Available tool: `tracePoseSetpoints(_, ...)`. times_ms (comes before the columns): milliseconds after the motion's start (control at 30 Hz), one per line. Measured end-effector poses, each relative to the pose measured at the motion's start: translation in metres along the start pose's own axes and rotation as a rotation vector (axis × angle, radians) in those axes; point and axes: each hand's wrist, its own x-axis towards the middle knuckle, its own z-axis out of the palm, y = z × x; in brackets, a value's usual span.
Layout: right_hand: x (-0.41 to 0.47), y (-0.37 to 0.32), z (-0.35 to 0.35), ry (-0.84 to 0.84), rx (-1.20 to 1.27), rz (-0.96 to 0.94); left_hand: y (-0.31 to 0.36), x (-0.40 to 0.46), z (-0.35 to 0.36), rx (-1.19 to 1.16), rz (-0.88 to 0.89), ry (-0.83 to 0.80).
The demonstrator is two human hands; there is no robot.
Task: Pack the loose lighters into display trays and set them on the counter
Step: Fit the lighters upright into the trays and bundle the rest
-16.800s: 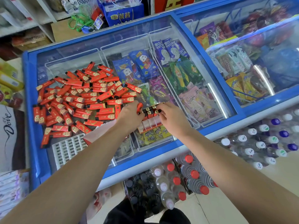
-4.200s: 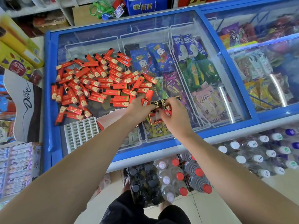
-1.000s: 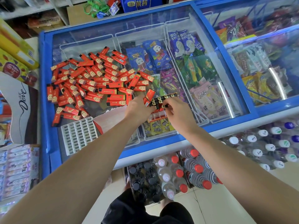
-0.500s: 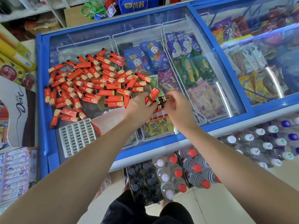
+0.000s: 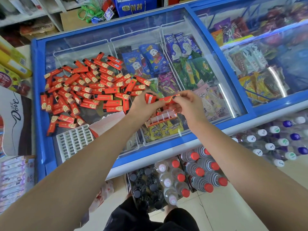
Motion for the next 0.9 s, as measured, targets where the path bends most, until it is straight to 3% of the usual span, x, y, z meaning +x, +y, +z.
tracePoseSetpoints(100, -0.002, 0.005, -0.007, -0.063, 0.002, 0.009, -0.004, 0.001, -0.002, -0.078, -0.031, -0.001)
tracePoseSetpoints(233, -0.005, 0.01, -0.012, -0.133, -0.318, -0.158, -0.001, -0.002, -0.001, -0.014, -0.003, 0.024)
tracePoseSetpoints(467, -0.004, 0.004, -0.013, -0.268, -0.585, -0.391, 0.004, 0.0, 0.001, 0.093, 0.06, -0.013)
tracePoseSetpoints(700, 0.002, 0.013, -0.019, -0.153, -0.669, -0.413, -0.003, -0.002, -0.001, 0.181, 0.095, 0.012)
tracePoseSetpoints(900, 0.005, 0.023, -0.021, -0.165, -0.83, -0.511, -0.014, -0.001, -0.008, 0.372, 0.085, 0.035)
